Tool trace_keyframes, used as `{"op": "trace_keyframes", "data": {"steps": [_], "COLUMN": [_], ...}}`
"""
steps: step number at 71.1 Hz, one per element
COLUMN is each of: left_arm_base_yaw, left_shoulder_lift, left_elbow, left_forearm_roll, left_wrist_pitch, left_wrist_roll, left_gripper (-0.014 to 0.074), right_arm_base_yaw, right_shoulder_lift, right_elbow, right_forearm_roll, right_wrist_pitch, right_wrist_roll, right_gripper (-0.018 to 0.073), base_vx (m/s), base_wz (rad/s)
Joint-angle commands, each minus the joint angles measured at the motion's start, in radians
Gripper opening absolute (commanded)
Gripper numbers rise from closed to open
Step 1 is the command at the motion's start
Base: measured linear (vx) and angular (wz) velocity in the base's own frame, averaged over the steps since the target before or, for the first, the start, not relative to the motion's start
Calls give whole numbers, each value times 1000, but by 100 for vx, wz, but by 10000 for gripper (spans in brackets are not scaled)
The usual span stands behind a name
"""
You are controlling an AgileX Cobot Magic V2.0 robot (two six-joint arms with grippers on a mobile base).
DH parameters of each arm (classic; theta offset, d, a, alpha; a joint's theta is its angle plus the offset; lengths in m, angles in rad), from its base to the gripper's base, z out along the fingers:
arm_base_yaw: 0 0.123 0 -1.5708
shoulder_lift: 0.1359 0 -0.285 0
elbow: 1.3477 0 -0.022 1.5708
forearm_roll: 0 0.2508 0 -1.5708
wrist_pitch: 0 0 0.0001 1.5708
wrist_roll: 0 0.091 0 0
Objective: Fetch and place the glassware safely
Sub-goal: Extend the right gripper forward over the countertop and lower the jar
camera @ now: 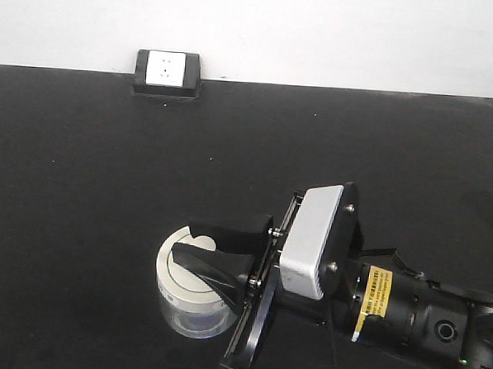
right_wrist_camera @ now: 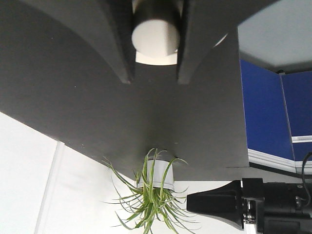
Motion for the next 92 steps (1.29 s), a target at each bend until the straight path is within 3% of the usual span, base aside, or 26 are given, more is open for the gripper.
{"op": "trace_keyframes", "data": {"steps": [1, 10, 19, 42, 55, 62, 92], "left_arm_base_yaw": [-6, -6, -6, -6, -6, -6, -6], "left_shoulder_lift": [7, 7, 7, 7, 7, 7, 7], "left_elbow": [-25, -25, -25, -25, -25, -25, -25], "left_forearm_roll": [-6, -6, -6, -6, -6, -6, -6], "left_wrist_pitch": [-65, -65, -65, -65, -65, -65, -65], "left_wrist_roll": [-3, -3, -3, -3, -3, -3, -3], "left_gripper": [-7, -7, -7, -7, -7, -7, -7], "right_arm_base_yaw": [-4, -14, -68, -279, -368, -384, -385], "right_shoulder_lift": [-26, -26, -14, 118, 233, 289, 536], "right_elbow": [-31, -34, -36, -38, -113, -182, -447], "right_forearm_roll": [77, 156, 155, 56, -95, -142, -142], "right_wrist_pitch": [-92, -89, -89, -232, -271, -277, -277], "right_wrist_roll": [18, 8, 6, 35, 35, 35, -2], "right_gripper": [-3, -1, -1, -1, -1, -1, -1], "base_vx": [0, 0, 0, 0, 0, 0, 0], "base_wz": [0, 0, 0, 0, 0, 0, 0]}}
